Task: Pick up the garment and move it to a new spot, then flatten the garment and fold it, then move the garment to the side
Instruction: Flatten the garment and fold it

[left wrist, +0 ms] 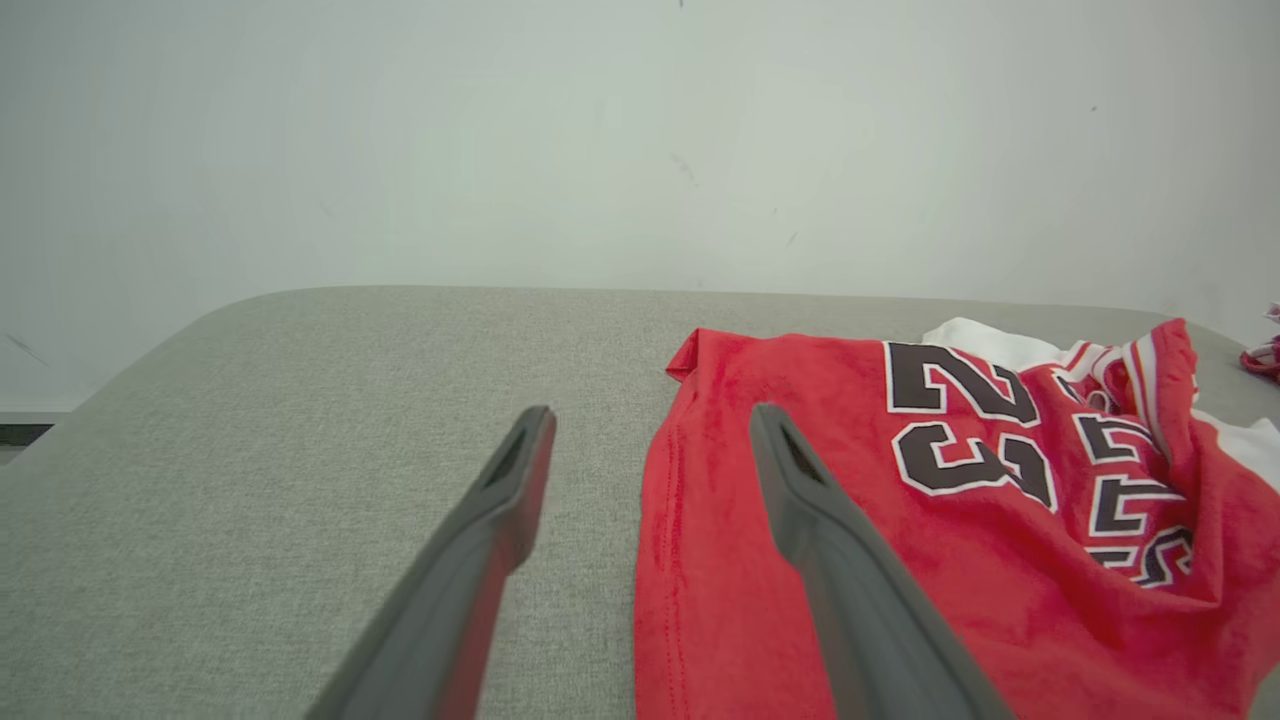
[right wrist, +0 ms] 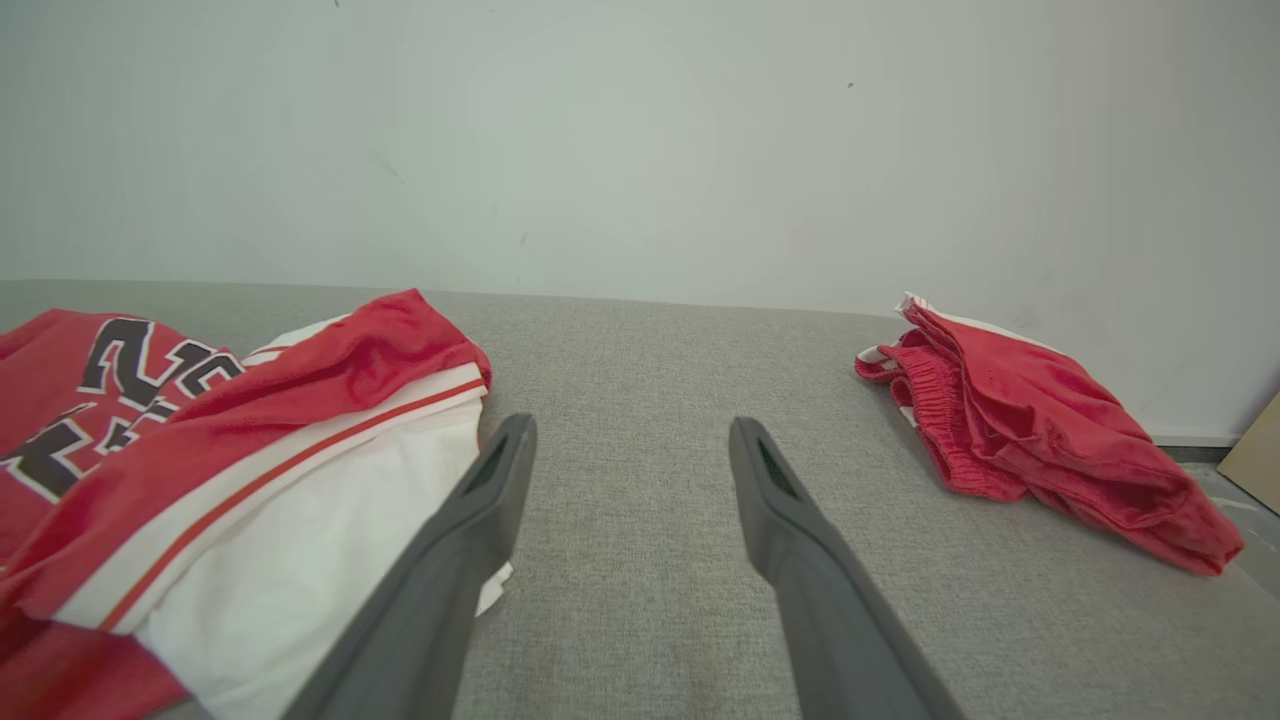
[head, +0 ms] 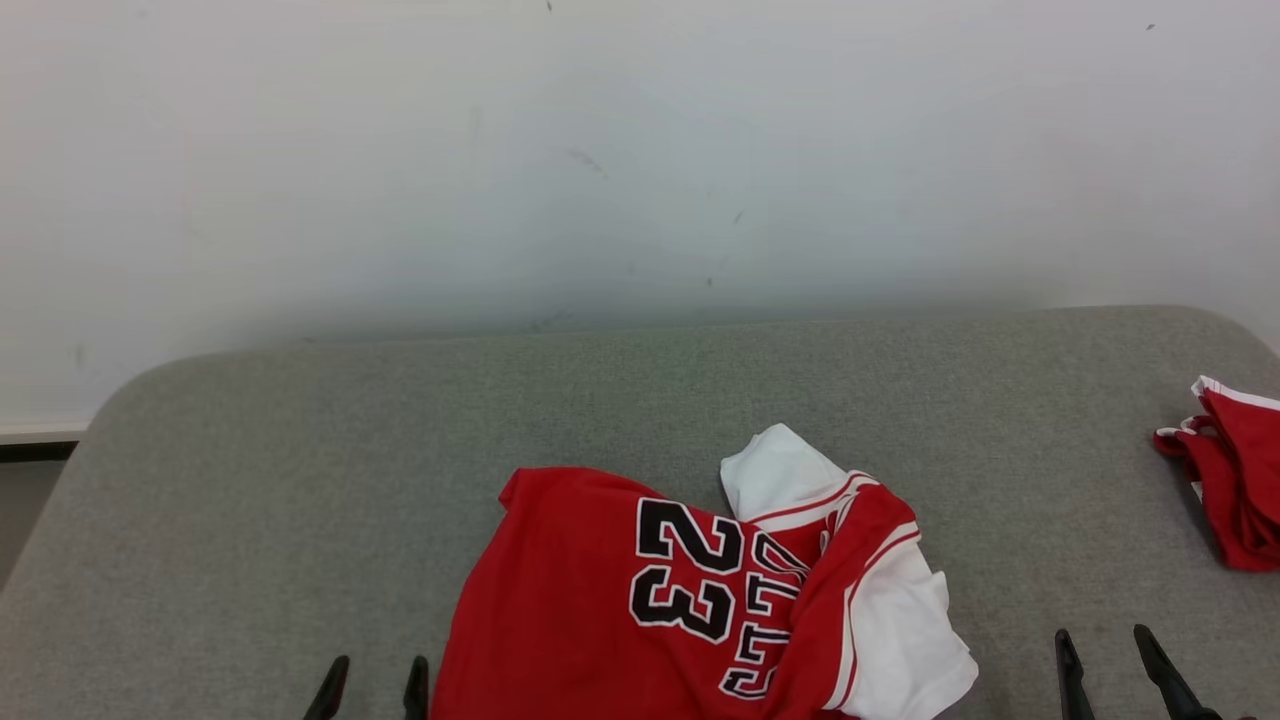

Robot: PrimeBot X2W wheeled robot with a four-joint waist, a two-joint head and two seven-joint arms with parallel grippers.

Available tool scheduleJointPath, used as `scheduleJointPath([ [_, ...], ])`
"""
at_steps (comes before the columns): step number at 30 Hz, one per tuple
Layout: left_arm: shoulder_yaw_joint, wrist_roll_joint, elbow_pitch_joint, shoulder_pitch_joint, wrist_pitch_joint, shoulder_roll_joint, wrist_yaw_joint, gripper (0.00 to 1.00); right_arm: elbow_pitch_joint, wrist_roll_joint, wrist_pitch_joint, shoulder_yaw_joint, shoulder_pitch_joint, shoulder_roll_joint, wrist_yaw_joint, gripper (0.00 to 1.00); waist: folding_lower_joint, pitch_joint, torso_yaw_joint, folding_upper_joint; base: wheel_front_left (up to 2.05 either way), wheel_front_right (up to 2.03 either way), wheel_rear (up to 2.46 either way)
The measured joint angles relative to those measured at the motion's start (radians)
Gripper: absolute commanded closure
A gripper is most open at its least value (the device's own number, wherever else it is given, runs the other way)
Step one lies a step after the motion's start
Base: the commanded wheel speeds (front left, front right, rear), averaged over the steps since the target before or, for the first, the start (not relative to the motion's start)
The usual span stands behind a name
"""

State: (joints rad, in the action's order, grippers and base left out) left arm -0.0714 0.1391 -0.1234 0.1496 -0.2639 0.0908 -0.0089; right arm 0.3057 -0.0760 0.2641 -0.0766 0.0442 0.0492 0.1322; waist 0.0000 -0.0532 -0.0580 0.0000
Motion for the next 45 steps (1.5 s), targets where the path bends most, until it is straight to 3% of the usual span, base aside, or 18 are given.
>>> scheduleJointPath([
  [12,0.013,-0.013,-0.053,0.025,0.007,-0.016,-0.030,0.00,-0.031,0.001,0.000,0.020,-0.007,0.009,0.000,0.00,0.0000,-0.005,0.014,0.0000,0.00,0.00,0.00],
  [15,0.003,0.005,-0.065,0.042,0.088,-0.012,-0.044,0.00,-0.034,-0.014,-0.030,0.067,-0.021,0.048,0.000,0.00,0.0000,-0.007,0.017,0.0000,0.00,0.00,0.00],
  [23,-0.048,0.057,0.026,0.061,0.381,0.021,-0.083,0.00,-0.025,-0.064,-0.311,0.234,-0.048,0.182,0.000,0.00,0.0000,0.012,0.034,0.0000,0.00,0.00,0.00],
  [28,-0.067,0.078,0.064,0.072,0.490,0.039,-0.092,0.00,0.007,-0.106,-0.398,0.311,-0.090,0.207,0.000,0.00,0.0000,0.032,0.039,0.0000,0.00,0.00,0.00],
  [34,-0.092,0.115,0.104,0.086,0.563,0.055,-0.102,0.00,0.073,-0.134,-0.436,0.389,-0.143,0.228,0.000,0.00,0.0000,0.057,0.047,0.0000,0.00,0.00,0.00],
  [45,-0.111,0.135,0.117,0.074,0.580,0.076,-0.105,0.00,0.171,-0.146,-0.424,0.436,-0.227,0.239,0.000,0.00,0.0000,0.104,0.079,0.0000,0.00,0.00,0.00],
])
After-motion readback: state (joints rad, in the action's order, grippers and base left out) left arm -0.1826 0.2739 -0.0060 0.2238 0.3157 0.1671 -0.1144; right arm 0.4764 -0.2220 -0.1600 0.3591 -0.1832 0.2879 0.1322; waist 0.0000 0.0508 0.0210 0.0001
